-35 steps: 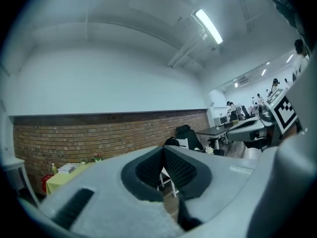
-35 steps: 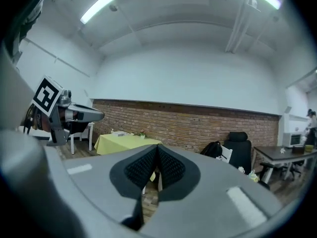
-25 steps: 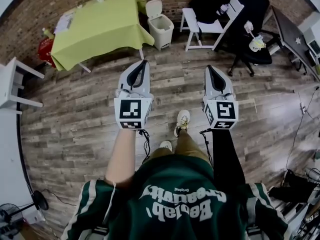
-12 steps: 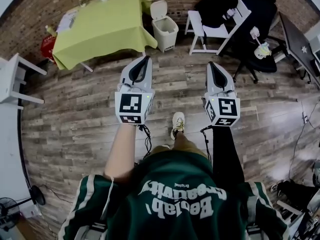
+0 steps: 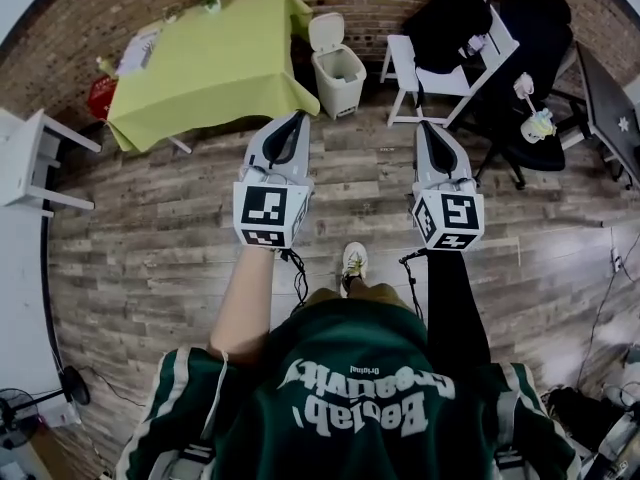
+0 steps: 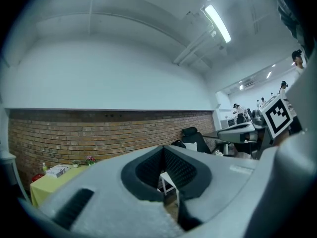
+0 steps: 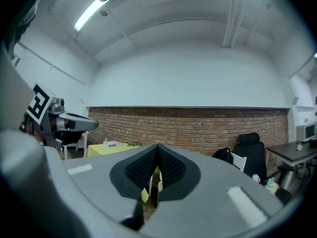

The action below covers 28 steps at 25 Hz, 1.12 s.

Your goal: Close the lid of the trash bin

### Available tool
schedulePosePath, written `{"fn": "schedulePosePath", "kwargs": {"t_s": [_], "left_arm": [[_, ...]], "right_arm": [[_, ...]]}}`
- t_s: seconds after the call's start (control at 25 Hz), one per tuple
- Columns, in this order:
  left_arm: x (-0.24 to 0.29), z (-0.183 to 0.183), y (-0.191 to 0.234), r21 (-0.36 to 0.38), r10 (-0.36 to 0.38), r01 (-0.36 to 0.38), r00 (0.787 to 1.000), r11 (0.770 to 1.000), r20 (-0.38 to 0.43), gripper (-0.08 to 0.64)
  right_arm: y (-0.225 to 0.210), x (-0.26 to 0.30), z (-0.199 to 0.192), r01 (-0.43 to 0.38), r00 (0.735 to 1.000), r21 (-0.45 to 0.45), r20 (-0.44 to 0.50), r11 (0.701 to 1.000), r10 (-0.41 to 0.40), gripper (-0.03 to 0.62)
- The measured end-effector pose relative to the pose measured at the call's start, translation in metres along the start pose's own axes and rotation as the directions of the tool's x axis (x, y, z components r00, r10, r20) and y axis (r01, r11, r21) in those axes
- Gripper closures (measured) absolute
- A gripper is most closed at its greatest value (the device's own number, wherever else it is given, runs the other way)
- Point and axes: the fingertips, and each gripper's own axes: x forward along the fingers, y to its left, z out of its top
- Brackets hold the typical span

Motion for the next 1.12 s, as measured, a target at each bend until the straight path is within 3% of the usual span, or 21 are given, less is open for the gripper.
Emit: {"fn": "schedulePosePath", "kwargs": {"t_s": [0.64,1.12], "left_arm": [[0.115,-0.001,0.027,-0.003,0.062,-0.062,0.998,0.998,-0.013,0.552],[0.167,-0.008,0.025,0.013,0.055,-0.055,0.998,0.998,-0.032,0.552]], "right_arm": [[-0.065,0.111,-0.01,-0.088,0.996,0.015,-0.006,0.996,0.088,0.583],[-0.099,0.151,-0.021,-0.12,0.993,0.038,-0.005,0.992,0.12,0.581]]}}
